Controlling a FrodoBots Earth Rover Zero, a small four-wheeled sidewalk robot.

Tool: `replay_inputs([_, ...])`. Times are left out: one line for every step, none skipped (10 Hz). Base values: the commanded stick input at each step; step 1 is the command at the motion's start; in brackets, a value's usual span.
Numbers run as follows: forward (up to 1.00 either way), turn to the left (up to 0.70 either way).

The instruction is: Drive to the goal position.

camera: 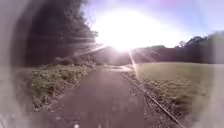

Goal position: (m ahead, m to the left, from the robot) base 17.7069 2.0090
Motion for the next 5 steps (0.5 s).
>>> replay_inputs([0.85, 0.0])
replay_inputs([0.85, 0.0])
replay_inputs([0.85, 0.0])
replay_inputs([0.85, 0.0])
replay_inputs([0.85, 0.0])
